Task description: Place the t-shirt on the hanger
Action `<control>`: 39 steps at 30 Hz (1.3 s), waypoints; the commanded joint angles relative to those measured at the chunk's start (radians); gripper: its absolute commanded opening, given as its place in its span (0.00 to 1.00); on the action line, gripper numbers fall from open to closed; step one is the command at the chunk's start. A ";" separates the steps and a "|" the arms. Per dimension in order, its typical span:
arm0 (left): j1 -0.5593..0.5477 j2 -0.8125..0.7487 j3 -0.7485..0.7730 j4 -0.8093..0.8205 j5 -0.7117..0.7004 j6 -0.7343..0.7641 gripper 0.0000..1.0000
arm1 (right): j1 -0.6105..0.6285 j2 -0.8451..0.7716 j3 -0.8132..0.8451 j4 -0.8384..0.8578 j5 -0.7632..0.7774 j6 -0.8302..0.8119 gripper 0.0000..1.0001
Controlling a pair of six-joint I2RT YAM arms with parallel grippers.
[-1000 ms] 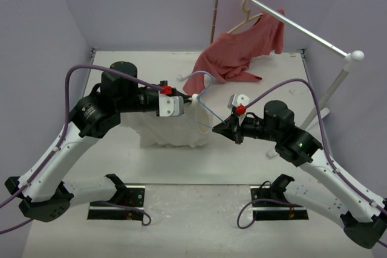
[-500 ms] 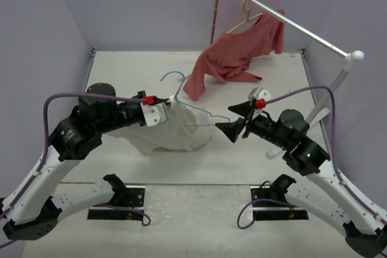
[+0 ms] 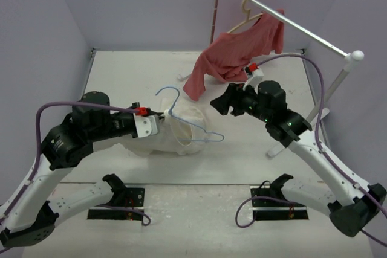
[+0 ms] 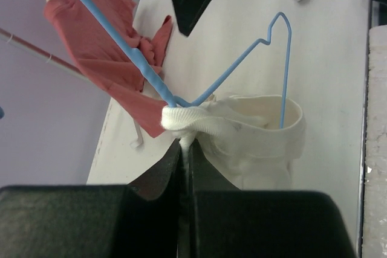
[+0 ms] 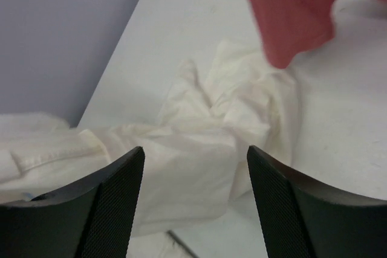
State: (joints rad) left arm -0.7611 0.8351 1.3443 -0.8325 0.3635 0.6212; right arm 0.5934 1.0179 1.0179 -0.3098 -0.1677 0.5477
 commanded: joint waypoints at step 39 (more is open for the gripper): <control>0.003 -0.028 -0.088 0.107 -0.053 -0.010 0.00 | 0.045 0.240 0.099 -0.229 0.103 -0.072 0.00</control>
State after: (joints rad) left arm -0.7605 0.8255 1.2743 -0.7661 0.3823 0.6210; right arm 0.7391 1.3676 1.1342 -0.5187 -0.2214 0.4419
